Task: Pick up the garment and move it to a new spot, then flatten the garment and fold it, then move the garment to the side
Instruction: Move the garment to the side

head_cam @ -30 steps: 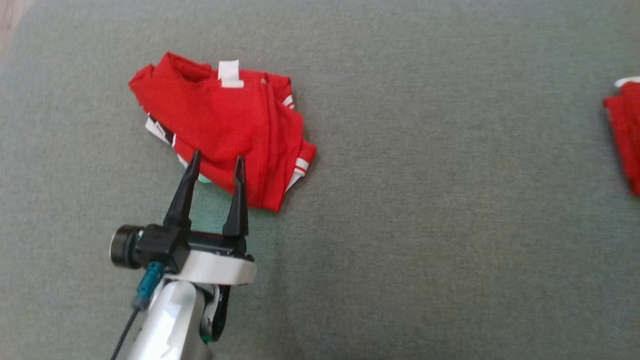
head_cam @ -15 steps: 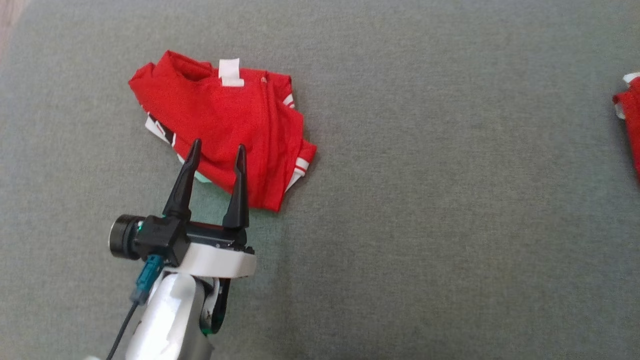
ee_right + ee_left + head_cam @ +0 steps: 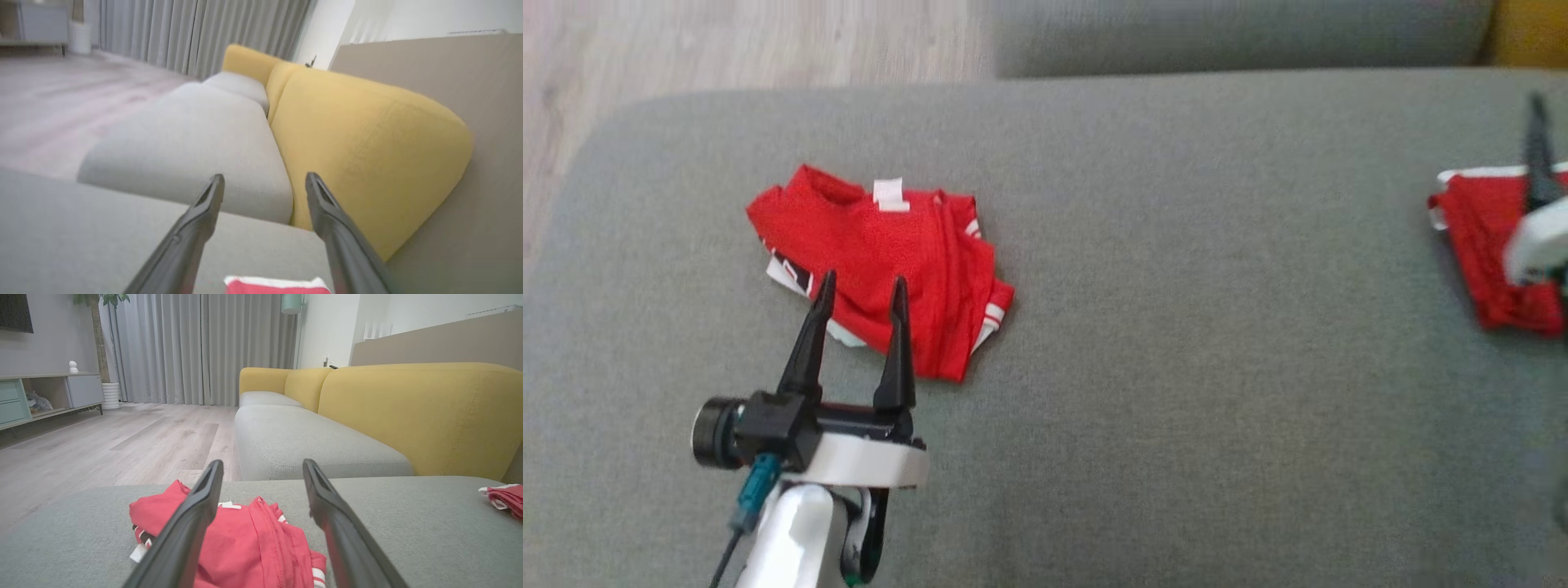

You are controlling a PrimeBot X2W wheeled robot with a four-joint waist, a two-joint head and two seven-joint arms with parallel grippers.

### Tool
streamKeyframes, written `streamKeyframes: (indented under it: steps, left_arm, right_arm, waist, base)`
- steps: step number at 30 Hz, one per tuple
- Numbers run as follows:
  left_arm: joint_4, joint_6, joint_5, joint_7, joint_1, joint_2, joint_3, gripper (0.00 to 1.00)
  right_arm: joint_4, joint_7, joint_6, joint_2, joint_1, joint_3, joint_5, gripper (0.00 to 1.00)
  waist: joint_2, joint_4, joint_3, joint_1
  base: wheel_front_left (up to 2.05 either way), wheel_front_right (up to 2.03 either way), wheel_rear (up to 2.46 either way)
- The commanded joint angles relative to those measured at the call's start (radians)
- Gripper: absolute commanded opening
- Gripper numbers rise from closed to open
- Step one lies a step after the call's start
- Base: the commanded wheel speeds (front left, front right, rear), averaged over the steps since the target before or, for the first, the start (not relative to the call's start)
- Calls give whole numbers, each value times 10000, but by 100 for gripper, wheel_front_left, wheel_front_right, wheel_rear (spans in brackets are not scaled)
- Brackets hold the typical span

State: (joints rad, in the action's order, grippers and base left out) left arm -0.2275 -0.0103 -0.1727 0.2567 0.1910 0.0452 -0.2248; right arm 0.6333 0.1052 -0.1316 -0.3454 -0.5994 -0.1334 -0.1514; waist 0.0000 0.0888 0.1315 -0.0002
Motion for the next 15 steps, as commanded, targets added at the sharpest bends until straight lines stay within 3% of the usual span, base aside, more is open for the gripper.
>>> streamKeyframes:
  steps: [1, 9, 15]
  left_arm:
    - [371, -101, 137, 51, 58, 51, 416, 100]
    - [294, -94, 185, 51, -491, 51, 643, 100]
    - [170, -168, 113, 51, -984, 51, 735, 100]
  right_arm:
    - [-853, 216, 9, 401, -34, 220, 366, 100]
    - [-2564, 638, 9, 2402, 971, 417, 1293, 100]
    - [-3351, 1268, 9, 2916, 2885, 883, 1568, 100]
  waist:
    - [0, -180, -628, 2]
    - [0, -317, -1315, 2]
    - [0, -340, -1490, 2]
  base:
    - [0, 0, 0]
    - [0, 0, 0]
    - [0, 0, 0]
